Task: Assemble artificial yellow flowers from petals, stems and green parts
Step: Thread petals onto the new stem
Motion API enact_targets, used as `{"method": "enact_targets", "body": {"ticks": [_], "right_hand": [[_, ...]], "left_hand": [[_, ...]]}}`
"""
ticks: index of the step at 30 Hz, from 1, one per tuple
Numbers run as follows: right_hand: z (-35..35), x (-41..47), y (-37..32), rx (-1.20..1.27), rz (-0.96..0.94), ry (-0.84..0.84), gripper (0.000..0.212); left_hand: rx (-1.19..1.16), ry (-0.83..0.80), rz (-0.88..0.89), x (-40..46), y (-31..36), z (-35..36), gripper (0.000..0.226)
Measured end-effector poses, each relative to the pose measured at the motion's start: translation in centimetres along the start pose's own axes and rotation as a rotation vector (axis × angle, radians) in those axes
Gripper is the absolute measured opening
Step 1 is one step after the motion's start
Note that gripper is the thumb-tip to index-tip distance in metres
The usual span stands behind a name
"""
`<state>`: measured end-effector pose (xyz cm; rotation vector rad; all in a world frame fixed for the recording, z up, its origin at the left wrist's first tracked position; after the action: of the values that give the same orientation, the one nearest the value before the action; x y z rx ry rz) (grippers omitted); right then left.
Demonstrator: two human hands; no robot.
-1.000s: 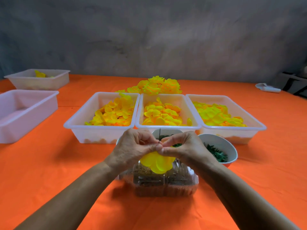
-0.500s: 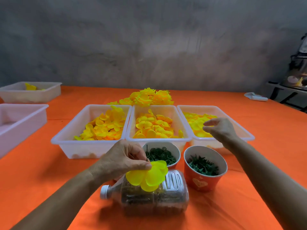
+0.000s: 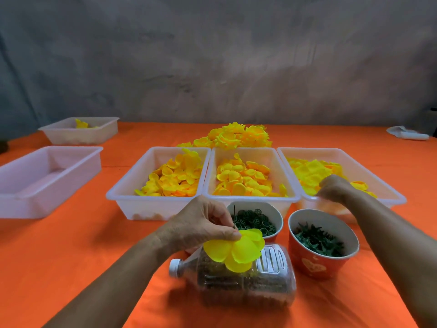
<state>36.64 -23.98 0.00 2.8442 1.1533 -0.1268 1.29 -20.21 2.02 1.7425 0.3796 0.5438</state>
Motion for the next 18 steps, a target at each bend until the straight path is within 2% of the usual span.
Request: {"method": "enact_targets", "body": {"ticks": [3,7,10,13,18], "right_hand": [[0.0,0.3,0.1,-0.005,0.037,0.042,0.005],[0.0,0.5,0.1,-0.007,0.086,0.016,0.02],[0.5,0.5,0.0,0.063,0.121,0.099,0.018],[0.8,0.2,0.1,0.223,0.182,0.191,0.011],[-0.2,-0.1,1.5,0.674,0.243,0.359,0.023]], "left_hand": [[-0.031,0.001,0.009,-0.1,-0.2,0.0,0.025],[-0.054,0.009,0.024,0.0,-0.5,0.0,0.021],[-0.07,0.011,0.037,0.0,-0.7,0.1,0.012],[-0.082,0.004,0.041,0.0,-1.0,-0.1,0.014],[-0.099,0.011,0.044,0.2,-1.3,-0.1,0.01]]}}
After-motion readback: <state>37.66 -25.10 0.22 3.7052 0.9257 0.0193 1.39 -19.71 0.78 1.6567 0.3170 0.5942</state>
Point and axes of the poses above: each hand's wrist, its own x-axis towards the middle knuckle, its own z-axis out of the palm, y = z × x, the point moved 2 cm from there along x, towards the middle knuckle, and after that the axes turned 15 degrees about -x, right-handed, at the moved point
